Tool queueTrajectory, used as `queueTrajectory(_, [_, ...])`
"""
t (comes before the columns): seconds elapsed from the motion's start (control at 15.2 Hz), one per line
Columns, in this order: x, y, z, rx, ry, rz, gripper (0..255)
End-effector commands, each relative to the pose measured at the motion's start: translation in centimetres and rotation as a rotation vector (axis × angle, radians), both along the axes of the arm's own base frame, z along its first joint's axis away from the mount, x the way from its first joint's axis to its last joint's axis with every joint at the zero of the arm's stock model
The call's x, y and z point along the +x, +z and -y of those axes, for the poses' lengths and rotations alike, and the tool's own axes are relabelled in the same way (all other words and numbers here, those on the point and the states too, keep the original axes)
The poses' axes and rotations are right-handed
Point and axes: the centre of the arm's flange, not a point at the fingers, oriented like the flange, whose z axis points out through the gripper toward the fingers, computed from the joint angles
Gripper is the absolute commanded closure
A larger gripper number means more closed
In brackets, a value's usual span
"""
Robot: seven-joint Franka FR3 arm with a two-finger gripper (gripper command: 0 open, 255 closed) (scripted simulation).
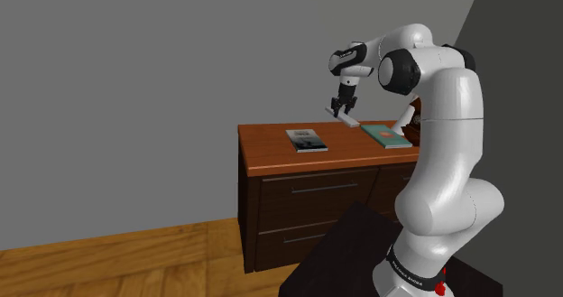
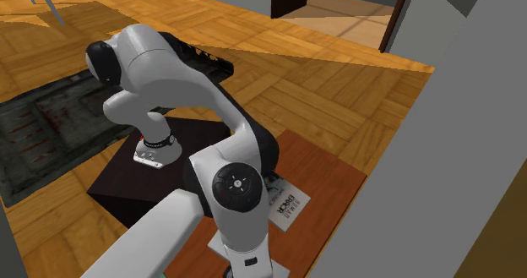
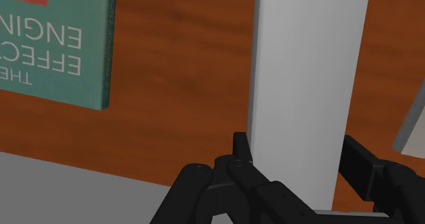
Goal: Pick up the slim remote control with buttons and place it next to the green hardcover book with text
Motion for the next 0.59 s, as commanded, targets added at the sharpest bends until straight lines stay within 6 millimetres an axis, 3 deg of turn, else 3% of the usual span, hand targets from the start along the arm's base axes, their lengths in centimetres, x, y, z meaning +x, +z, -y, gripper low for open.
queueTrajectory(0.0, [0.0,-0.9,0.3,0.000,0.001,0.001,255])
queueTrajectory(0.53, [0.0,-5.1,0.3,0.000,0.001,0.001,255])
